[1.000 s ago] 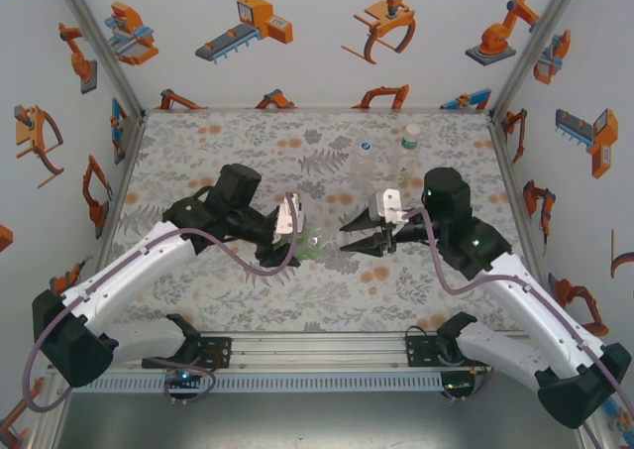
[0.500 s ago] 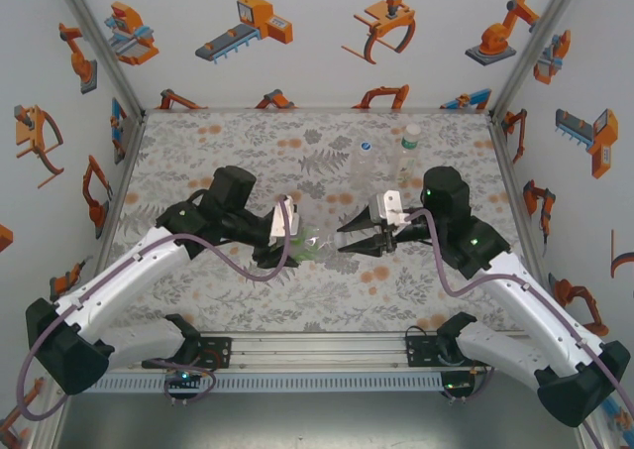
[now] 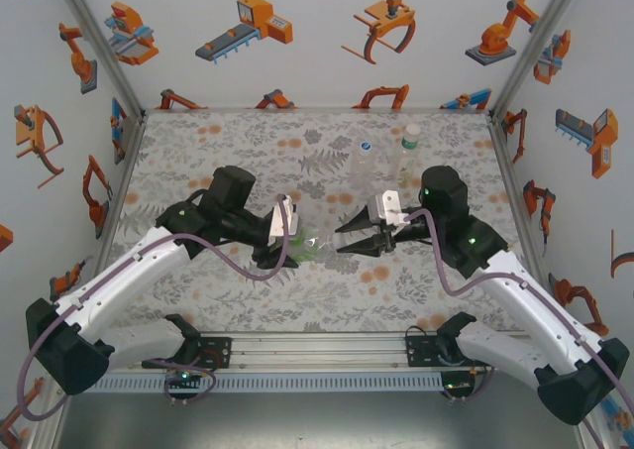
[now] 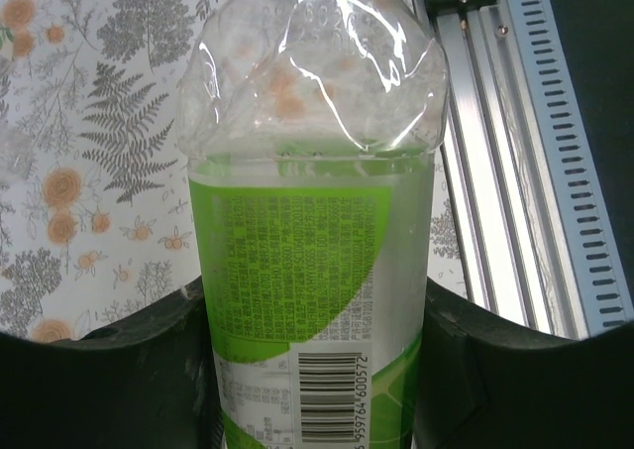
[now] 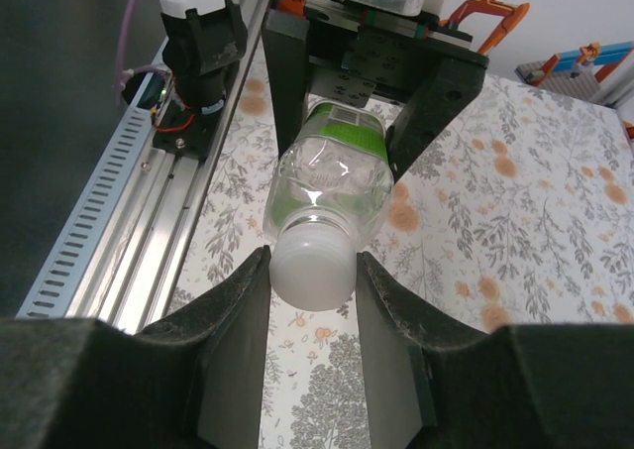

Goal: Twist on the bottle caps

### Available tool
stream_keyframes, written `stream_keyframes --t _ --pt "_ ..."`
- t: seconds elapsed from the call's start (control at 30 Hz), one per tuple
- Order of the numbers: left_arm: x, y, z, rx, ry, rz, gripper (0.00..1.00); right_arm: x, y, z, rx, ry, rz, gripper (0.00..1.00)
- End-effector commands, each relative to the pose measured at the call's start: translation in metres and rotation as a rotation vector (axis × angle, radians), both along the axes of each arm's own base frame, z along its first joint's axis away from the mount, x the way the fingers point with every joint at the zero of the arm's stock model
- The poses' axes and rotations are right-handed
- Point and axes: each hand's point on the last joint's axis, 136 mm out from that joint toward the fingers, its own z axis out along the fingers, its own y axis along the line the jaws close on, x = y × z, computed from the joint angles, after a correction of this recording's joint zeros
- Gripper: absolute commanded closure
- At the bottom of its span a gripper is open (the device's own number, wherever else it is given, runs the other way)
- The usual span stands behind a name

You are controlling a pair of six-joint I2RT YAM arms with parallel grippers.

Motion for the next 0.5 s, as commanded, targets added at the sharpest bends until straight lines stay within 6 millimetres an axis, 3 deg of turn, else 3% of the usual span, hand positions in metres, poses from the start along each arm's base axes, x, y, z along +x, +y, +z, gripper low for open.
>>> stream_keyframes --t 0.0,0.27,0.47 --pt "-0.014 -0.006 0.028 -0.114 -0.034 -0.087 1.0 -0.004 0.006 0.002 0.01 -0.002 0.046 1.0" --pt "-0.015 -0.006 0.029 -0.118 -0.036 -0.093 1.0 -0.005 0.008 -0.001 0.006 0.017 0.059 1.0" --pt "-0.009 -0.005 0.028 -0.106 -0.054 -0.058 1.0 0.007 0.011 0.008 0.044 0.12 -0.022 1.0"
